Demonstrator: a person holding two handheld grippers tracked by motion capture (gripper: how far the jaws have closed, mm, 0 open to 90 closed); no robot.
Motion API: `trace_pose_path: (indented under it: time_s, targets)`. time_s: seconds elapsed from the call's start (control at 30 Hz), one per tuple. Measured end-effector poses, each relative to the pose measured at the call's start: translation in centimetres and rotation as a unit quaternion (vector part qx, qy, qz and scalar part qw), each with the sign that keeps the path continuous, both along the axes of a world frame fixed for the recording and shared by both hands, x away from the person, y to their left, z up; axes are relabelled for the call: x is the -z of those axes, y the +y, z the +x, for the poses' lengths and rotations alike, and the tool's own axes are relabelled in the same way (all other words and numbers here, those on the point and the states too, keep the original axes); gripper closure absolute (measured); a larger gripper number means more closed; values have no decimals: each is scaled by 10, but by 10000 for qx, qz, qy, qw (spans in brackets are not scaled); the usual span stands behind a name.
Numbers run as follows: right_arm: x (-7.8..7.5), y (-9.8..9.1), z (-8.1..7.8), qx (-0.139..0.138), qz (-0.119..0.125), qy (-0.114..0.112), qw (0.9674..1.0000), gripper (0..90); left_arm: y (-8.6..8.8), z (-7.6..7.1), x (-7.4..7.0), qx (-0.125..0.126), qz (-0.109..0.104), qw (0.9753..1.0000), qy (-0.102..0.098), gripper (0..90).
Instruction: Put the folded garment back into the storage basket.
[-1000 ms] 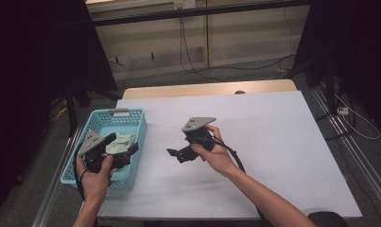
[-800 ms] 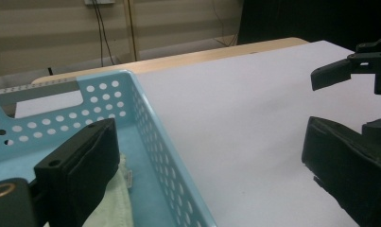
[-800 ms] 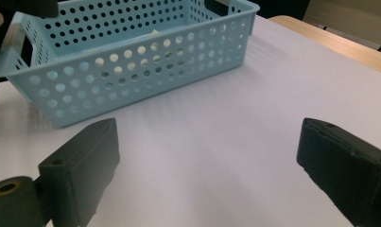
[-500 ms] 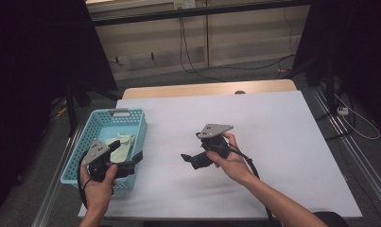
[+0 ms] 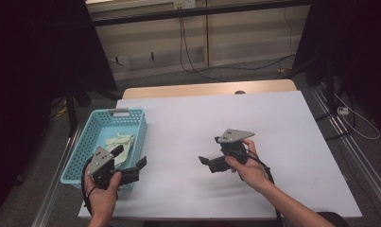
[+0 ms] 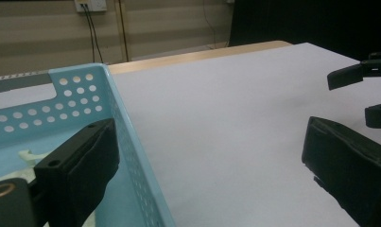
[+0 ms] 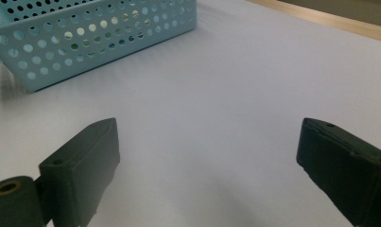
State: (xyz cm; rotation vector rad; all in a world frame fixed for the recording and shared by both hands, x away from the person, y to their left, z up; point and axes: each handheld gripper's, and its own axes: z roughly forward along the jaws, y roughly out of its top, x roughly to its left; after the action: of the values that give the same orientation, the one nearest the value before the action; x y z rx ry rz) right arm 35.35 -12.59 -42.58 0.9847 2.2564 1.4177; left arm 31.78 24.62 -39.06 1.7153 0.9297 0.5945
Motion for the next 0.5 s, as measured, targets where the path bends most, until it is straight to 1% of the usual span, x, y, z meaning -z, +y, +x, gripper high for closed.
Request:
trace_pose_path:
  time_s: [0.03, 0.13, 0.17, 0.2, 0.3, 0.33, 0.4, 0.43, 0.5]
  targets:
    - [1, -3, -1, 34, -13, -9, 10000, 65, 0, 0, 1, -5, -45, 10000, -3, 51]
    - [2, -12, -5, 150, -16, -42, 9999, 64, 2, -1, 4, 61, -62, 10000, -2, 51]
    - [3, -15, -6, 170, -54, -36, 9998, 64, 2, -2, 4, 32, -72, 10000, -24, 51]
    - [4, -19, -8, 213, -31, -49, 9998, 64, 3, -3, 4, 13, -89, 10000, -44, 51]
    - [7, -30, -14, 322, -71, -51, 9994, 64, 3, -6, 5, -27, -201, 9998, -32, 52]
    - [8, -34, -17, 362, -63, -35, 9993, 64, 3, -8, 5, -6, -241, 9997, -27, 52]
    - [11, -43, -21, 456, 51, 24, 9989, 64, 1, -11, 5, 39, -143, 9998, -101, 51]
    - [11, -47, -24, 520, 62, 7, 9986, 65, 1, -11, 6, 42, -124, 9998, -133, 51]
    - [13, -56, -28, 626, 57, -17, 9980, 65, 0, -9, 7, 57, -129, 9999, -79, 51]
